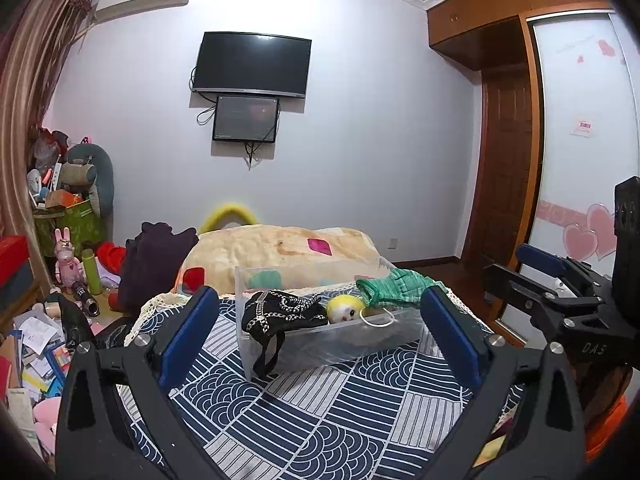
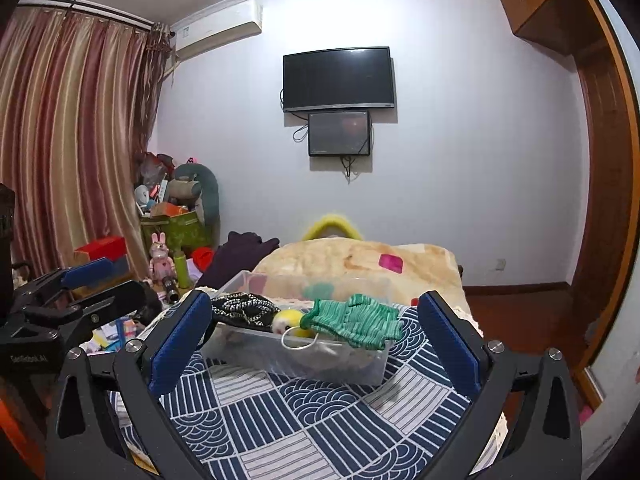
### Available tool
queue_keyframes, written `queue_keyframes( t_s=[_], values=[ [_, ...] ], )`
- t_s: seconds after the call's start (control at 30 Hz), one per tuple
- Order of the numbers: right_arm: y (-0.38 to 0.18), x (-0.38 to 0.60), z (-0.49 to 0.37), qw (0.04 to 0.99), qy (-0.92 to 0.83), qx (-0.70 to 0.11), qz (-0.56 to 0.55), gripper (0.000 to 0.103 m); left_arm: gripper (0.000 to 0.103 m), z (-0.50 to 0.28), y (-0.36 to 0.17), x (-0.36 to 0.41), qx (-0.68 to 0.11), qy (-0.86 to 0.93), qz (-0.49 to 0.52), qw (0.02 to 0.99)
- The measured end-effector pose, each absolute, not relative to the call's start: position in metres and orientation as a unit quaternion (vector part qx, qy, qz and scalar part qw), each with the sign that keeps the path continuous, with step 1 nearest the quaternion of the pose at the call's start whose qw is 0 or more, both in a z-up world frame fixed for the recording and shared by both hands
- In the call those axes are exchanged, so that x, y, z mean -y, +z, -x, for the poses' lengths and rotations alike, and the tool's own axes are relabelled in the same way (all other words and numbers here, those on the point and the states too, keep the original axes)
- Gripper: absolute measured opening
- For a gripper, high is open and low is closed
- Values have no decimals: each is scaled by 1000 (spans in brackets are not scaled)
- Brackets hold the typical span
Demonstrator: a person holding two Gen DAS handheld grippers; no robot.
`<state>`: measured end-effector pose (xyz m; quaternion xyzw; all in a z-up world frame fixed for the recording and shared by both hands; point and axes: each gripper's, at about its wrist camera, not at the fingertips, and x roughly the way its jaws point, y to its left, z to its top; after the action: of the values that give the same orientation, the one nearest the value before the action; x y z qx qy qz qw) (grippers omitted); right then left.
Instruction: Organize soft objects
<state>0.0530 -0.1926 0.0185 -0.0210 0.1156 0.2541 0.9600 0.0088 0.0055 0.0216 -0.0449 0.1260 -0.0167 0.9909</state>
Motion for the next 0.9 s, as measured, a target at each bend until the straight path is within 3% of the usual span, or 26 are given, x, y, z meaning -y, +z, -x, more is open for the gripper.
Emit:
queue_keyframes(
  t_s=[0.9],
  values=[
    [21, 194, -46, 958, 262, -115, 12, 103, 102, -5, 22, -4, -121, -14, 43, 992]
  ],
)
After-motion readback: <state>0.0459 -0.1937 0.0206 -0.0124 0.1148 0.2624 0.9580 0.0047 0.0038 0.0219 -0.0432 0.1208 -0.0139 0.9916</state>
